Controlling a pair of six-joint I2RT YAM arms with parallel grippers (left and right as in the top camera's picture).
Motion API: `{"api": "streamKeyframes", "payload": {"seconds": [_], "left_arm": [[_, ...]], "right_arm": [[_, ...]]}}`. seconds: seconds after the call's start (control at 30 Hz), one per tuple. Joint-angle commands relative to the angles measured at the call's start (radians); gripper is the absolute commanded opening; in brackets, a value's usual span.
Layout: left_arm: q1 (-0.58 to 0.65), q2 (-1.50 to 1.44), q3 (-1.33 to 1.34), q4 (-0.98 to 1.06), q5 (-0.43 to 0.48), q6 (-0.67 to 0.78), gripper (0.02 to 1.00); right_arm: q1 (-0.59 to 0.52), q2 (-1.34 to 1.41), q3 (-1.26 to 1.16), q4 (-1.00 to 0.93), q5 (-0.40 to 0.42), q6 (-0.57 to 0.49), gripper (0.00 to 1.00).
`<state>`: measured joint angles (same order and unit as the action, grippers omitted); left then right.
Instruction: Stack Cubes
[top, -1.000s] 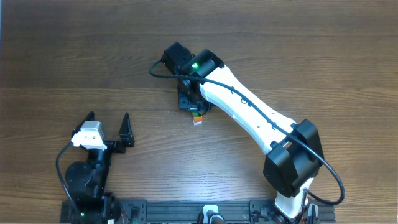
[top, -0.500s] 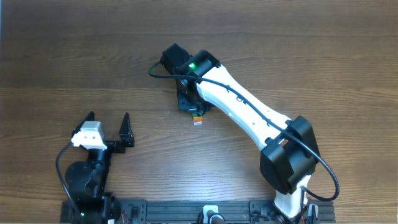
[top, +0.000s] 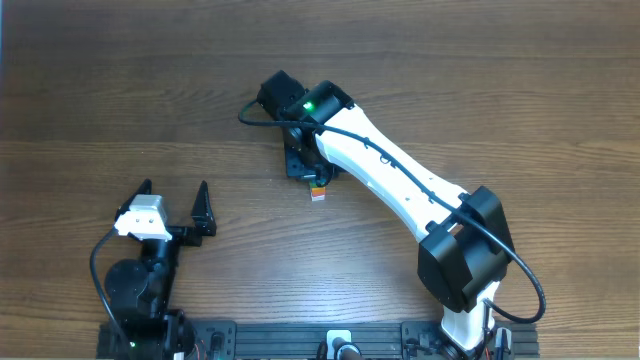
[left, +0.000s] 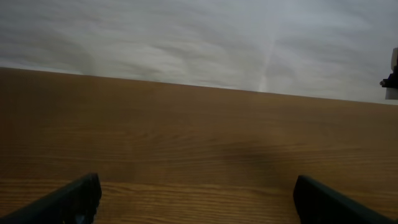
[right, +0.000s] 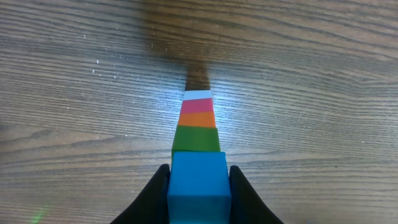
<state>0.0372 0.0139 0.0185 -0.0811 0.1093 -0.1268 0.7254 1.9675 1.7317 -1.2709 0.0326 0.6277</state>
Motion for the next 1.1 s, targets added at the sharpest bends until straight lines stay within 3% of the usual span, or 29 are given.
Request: {"api": "streamKeyframes", "payload": {"seconds": [0.03, 1.1], "left_arm": [[0.007, -0.008, -0.005, 0.003, 0.013, 0.015, 1.000], [0.007, -0.008, -0.005, 0.003, 0.013, 0.015, 1.000]], "right_arm": [[0.013, 0.010, 0.022, 0.003, -0.002, 0.004, 0.051], [0.015, 0.032, 0.022, 0.010, 0.002, 0.007, 0.137]]}}
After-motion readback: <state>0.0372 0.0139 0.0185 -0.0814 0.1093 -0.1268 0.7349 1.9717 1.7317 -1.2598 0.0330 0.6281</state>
